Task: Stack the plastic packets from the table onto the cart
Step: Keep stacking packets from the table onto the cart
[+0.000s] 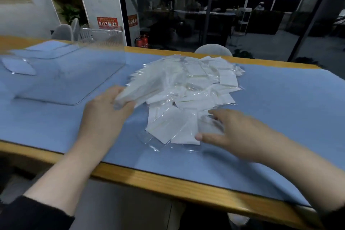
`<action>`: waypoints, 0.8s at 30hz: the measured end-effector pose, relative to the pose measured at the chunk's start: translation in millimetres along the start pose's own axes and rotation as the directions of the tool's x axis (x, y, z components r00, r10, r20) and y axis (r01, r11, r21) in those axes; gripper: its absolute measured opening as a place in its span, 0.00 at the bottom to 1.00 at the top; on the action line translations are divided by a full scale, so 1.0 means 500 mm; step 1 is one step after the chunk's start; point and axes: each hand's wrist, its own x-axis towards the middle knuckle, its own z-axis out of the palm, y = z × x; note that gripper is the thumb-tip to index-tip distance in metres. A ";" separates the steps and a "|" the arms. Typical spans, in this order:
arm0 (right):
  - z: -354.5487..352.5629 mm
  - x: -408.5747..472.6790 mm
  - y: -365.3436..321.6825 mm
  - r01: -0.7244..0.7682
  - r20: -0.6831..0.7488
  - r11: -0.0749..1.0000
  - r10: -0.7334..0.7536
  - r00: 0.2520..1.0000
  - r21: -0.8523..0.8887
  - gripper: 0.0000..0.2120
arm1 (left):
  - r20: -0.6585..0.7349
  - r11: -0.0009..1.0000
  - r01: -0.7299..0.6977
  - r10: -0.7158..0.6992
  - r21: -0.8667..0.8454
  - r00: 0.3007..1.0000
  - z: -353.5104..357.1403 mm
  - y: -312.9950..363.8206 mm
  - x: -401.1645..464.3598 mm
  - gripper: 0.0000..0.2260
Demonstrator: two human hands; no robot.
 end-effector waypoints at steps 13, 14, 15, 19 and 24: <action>0.015 0.057 -0.075 -0.212 -0.002 0.971 0.213 0.977 0.113 0.36 | 0.120 0.998 0.056 -0.051 -0.039 0.992 0.022 -0.009 -0.025 0.10; 0.016 0.057 -0.077 -0.220 0.007 0.968 0.221 0.975 0.121 0.35 | 0.116 0.996 0.060 -0.053 -0.064 0.992 0.021 -0.010 -0.026 0.09; 0.014 0.056 -0.079 -0.229 0.016 0.965 0.229 0.973 0.126 0.33 | 0.113 0.994 0.064 -0.055 -0.086 0.992 0.019 -0.011 -0.027 0.07; 0.006 0.061 -0.084 -0.264 0.041 0.957 0.261 0.965 0.124 0.27 | 0.097 0.986 0.074 -0.060 -0.150 0.993 0.017 -0.017 -0.028 0.08; 0.006 0.060 -0.084 -0.327 0.076 0.941 0.322 0.944 0.083 0.27 | 0.077 0.979 0.093 -0.080 -0.182 0.994 0.017 -0.028 -0.029 0.08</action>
